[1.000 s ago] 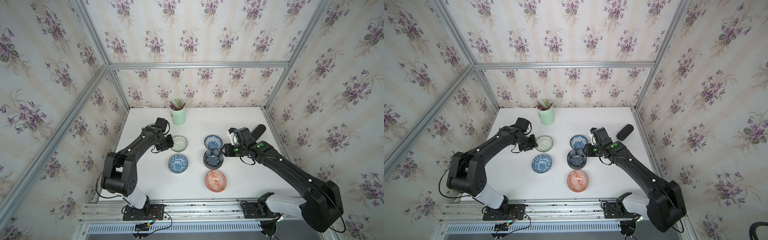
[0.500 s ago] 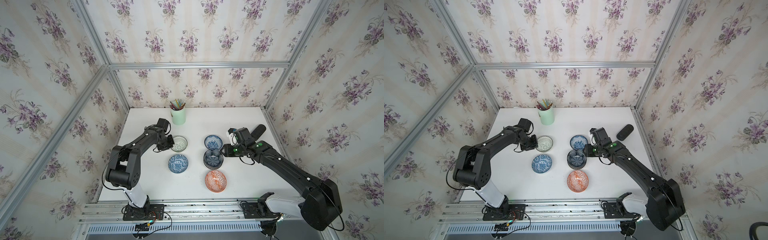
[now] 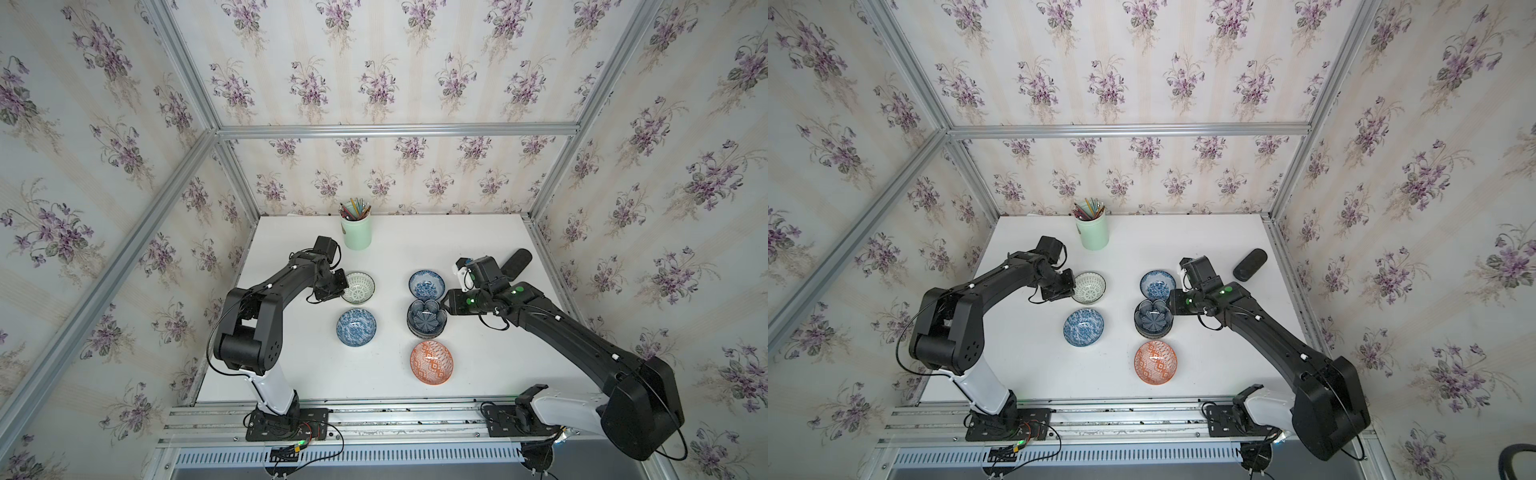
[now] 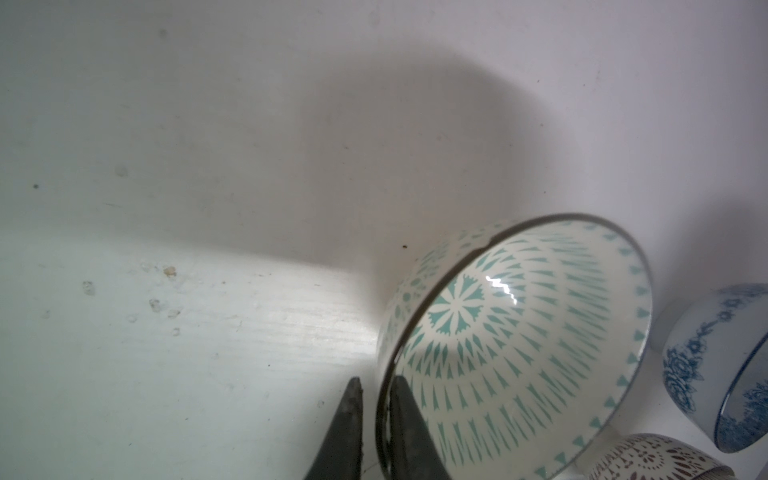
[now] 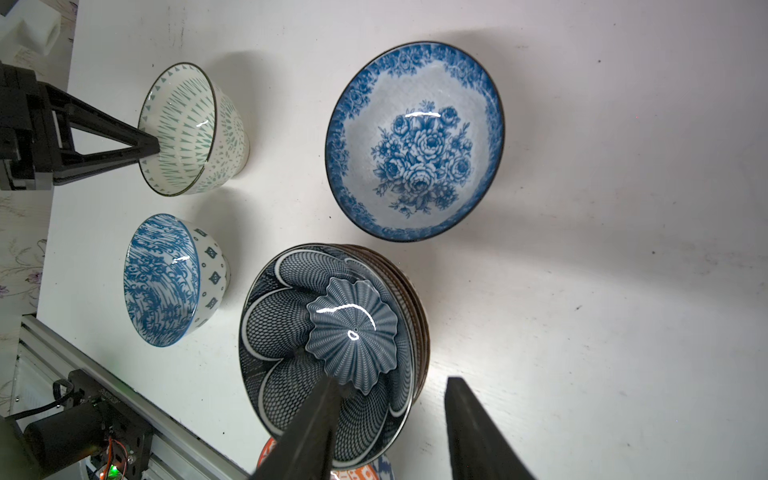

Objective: Stack the bowls
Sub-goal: Pick up the bowl from the center of the board.

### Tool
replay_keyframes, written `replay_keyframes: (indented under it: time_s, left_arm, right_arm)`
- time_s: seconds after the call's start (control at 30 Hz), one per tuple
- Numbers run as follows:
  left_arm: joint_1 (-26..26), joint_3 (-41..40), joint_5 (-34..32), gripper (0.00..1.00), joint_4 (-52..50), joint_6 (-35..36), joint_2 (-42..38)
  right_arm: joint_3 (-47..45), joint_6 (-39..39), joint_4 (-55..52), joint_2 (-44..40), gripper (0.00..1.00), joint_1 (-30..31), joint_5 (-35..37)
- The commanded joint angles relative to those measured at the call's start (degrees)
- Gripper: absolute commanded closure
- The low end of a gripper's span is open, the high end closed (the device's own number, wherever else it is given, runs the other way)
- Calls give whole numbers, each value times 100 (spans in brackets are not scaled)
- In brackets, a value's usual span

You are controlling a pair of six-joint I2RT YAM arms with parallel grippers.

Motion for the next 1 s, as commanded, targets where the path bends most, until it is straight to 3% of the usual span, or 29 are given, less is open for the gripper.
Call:
replay_keyframes:
  time_s: [0.0,0.17,0.47,0.6,0.83,0.97]
  left_arm:
    - [24,41,25,87,-10,103,17]
    - [33,121,25,100,-77,132,-12]
    - [78,637,15,100,-611,267,-153]
    - [13,1005,381,100,-1315,333,-568]
    - [-565,1230,440,100,-2530,575,-1495]
    - [-1322,1100,290,100,-2675,381,-1870]
  right_arm:
    - [-13,-28,-15,2,53,10,85]
    - [-24,-29,-16,2,54,10,68]
    - [81,-29,-70,-28,54,10,95]
    - [217,-8,-144,-36,54,10,-5]
    - [566,52,-352,-235,54,10,-608]
    - [887,15,-537,-258,55,23,-1050]
